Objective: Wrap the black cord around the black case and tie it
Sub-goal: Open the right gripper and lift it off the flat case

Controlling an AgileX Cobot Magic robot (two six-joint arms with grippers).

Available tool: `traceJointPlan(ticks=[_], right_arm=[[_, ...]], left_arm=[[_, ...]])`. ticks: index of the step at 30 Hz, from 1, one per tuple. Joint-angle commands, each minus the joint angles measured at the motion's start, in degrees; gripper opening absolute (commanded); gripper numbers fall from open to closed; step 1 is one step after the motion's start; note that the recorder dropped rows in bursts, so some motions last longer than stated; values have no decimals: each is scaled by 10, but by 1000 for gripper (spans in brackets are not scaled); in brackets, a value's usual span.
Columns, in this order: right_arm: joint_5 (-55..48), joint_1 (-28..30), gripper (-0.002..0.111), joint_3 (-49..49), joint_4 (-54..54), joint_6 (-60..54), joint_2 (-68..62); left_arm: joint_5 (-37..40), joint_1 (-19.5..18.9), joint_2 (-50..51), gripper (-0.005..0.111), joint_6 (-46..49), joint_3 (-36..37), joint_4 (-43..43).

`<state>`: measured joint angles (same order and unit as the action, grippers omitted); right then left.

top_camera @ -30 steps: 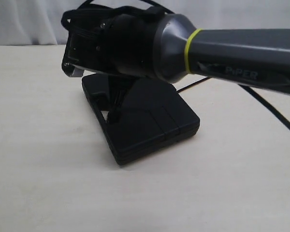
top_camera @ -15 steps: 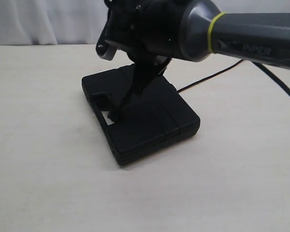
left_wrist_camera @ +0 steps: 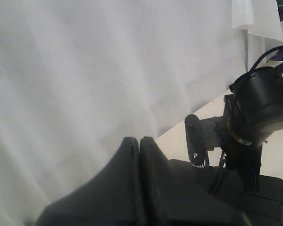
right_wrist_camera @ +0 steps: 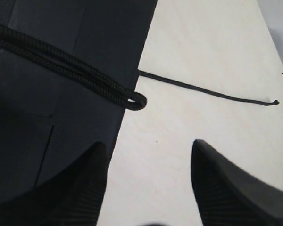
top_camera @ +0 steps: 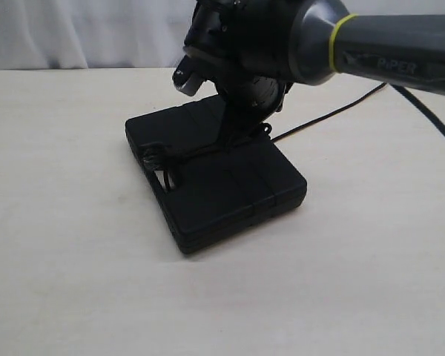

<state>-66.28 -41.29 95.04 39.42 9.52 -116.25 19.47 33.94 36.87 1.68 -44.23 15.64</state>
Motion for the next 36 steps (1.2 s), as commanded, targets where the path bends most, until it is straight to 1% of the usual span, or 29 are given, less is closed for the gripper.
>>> traceJointPlan(ticks=[1, 4, 6, 8, 9, 10, 11, 12, 14, 16, 18, 21, 22, 26, 31, 33, 36], right_arm=[[-26, 8, 51, -1, -15, -2, 2], [-27, 29, 51, -1, -42, 11, 2], [-26, 57, 50, -1, -80, 23, 2], [-21, 110, 34, -1, -146, 23, 2], [-9, 137, 23, -6, -176, 23, 2], [1, 156, 16, -12, -191, 23, 2], [30, 180, 5, -30, -197, 29, 2], [61, 190, 4, -48, -197, 38, 2], [177, 220, 4, -110, -212, 58, 2], [281, 226, 4, -157, -223, 60, 2], [348, 225, 4, -187, -228, 60, 2], [356, 225, 4, -206, -285, 47, 2], [353, 225, 4, -213, -331, 16, 2], [343, 225, 4, -235, -457, -99, 2], [331, 225, 4, -268, -668, -268, 11], [328, 225, 4, -281, -717, -327, 21], [333, 225, 4, -292, -713, -327, 43]], left_arm=[[-27, 1, -1, 0, -2, 13, 1], [-25, 1, -1, 0, -2, 14, 1], [-23, 1, -1, 0, -2, 14, 1], [-23, 1, -1, 0, -2, 14, 1], [-23, 1, -1, 0, -2, 14, 1], [-23, 1, -1, 0, -2, 14, 1], [-23, 1, -1, 0, -2, 14, 0], [-23, 1, -1, 0, -2, 14, 0], [-26, 1, -1, 0, -2, 14, 0], [-32, 1, -1, 0, -2, 14, 0], [-32, 1, -1, 0, -2, 14, 0], [-36, 1, -1, 0, -2, 14, 0], [-38, 1, -1, 0, -2, 14, 0], [-38, 1, -1, 0, -2, 14, 0], [-38, 1, -1, 0, -2, 14, -1], [-38, 1, -1, 0, -2, 14, -3], [-38, 1, -1, 0, -2, 14, -3]])
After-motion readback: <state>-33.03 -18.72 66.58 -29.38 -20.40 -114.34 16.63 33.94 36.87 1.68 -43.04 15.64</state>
